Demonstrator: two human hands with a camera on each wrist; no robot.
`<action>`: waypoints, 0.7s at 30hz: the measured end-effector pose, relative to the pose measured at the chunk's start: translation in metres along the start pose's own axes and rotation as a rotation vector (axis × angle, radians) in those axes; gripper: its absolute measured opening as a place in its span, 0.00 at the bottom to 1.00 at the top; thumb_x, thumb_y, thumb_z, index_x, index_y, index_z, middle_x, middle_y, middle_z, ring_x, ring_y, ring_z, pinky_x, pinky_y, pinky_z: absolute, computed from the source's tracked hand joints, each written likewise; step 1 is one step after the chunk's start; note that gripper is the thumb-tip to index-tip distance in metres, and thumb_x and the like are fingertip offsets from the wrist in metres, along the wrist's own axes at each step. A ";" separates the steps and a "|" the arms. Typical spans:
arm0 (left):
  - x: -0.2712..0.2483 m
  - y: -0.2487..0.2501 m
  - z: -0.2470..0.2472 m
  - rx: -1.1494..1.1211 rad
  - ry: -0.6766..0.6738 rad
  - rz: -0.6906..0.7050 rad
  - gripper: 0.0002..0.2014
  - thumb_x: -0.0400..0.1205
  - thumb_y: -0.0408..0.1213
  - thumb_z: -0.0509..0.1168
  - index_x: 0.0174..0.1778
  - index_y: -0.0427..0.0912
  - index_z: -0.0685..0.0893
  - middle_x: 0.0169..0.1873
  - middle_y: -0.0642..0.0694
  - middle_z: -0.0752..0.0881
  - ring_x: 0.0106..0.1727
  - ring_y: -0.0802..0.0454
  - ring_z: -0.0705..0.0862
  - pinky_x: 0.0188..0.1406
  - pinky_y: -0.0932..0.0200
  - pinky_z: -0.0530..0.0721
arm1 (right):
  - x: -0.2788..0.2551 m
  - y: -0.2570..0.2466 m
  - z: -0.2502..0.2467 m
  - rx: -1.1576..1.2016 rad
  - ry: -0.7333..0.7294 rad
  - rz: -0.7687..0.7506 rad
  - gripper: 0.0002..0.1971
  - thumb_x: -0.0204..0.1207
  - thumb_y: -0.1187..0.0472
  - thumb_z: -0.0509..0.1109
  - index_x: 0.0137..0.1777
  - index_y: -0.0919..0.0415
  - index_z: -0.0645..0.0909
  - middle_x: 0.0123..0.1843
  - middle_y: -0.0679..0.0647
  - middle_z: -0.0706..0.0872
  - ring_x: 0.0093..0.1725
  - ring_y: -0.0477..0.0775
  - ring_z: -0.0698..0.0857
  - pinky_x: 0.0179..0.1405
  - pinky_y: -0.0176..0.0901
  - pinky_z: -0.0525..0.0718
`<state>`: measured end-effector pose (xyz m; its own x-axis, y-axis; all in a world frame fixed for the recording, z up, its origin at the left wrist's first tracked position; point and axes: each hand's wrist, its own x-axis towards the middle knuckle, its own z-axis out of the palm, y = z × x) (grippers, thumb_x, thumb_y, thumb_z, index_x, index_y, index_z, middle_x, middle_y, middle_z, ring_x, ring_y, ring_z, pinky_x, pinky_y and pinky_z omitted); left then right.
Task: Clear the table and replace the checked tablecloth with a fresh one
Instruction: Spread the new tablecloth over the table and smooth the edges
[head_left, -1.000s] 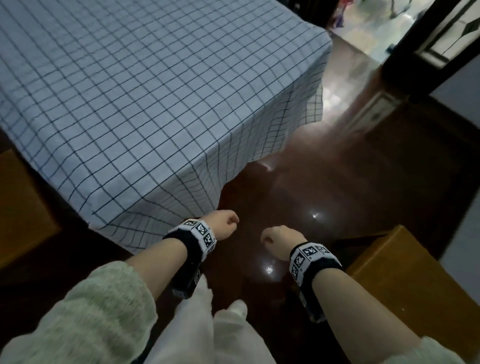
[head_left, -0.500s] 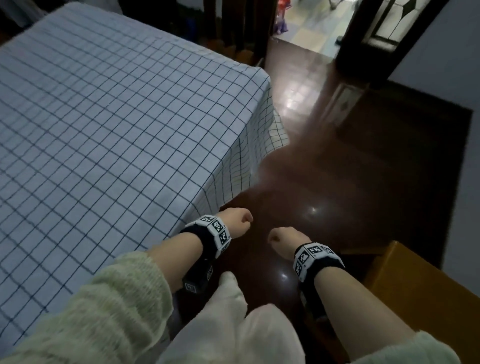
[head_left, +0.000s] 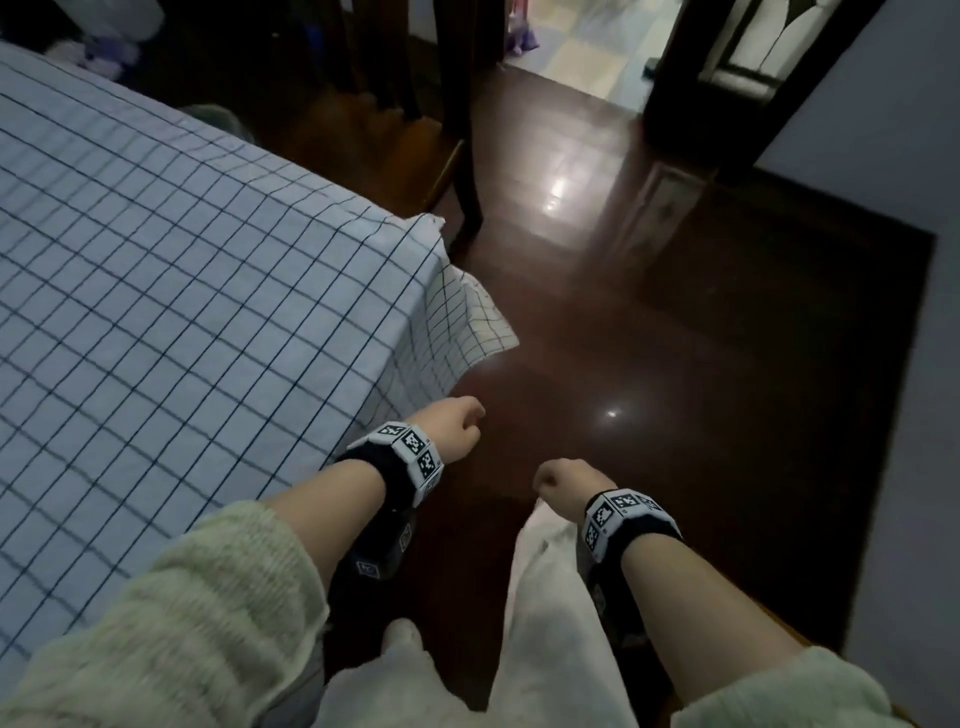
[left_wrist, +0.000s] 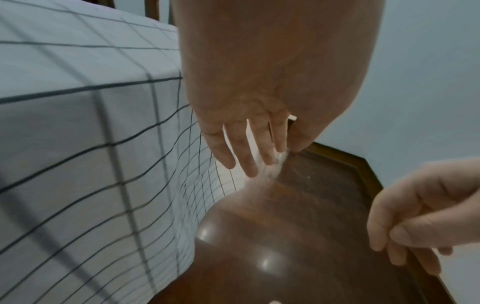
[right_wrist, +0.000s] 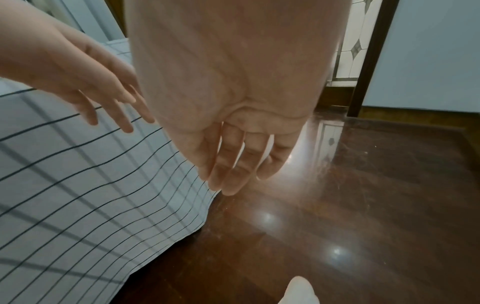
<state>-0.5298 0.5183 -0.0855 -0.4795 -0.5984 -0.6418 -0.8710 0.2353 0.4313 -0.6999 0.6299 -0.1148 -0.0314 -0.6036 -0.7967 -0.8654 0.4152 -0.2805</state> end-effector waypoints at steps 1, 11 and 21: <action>0.016 0.010 -0.012 -0.047 0.043 -0.025 0.19 0.85 0.39 0.57 0.73 0.46 0.74 0.67 0.48 0.80 0.67 0.50 0.79 0.67 0.52 0.78 | 0.013 0.009 -0.022 -0.007 0.002 0.000 0.15 0.82 0.59 0.56 0.60 0.48 0.82 0.60 0.53 0.86 0.56 0.58 0.85 0.52 0.47 0.84; 0.135 0.038 -0.065 -0.379 0.165 -0.300 0.17 0.84 0.36 0.59 0.70 0.45 0.77 0.64 0.47 0.82 0.65 0.49 0.80 0.64 0.57 0.76 | 0.132 0.011 -0.193 -0.155 -0.001 -0.115 0.15 0.80 0.46 0.61 0.61 0.49 0.82 0.60 0.52 0.86 0.59 0.57 0.84 0.52 0.46 0.80; 0.193 0.012 -0.075 -0.709 0.147 -0.584 0.17 0.82 0.37 0.59 0.68 0.44 0.77 0.63 0.44 0.83 0.64 0.45 0.81 0.67 0.50 0.78 | 0.252 -0.104 -0.262 -0.173 -0.094 -0.325 0.18 0.84 0.51 0.56 0.66 0.59 0.78 0.64 0.59 0.84 0.62 0.63 0.82 0.58 0.49 0.79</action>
<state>-0.6249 0.3481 -0.1561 0.0749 -0.5767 -0.8135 -0.6776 -0.6280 0.3828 -0.7490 0.2563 -0.1462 0.2974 -0.6166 -0.7290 -0.8946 0.0868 -0.4383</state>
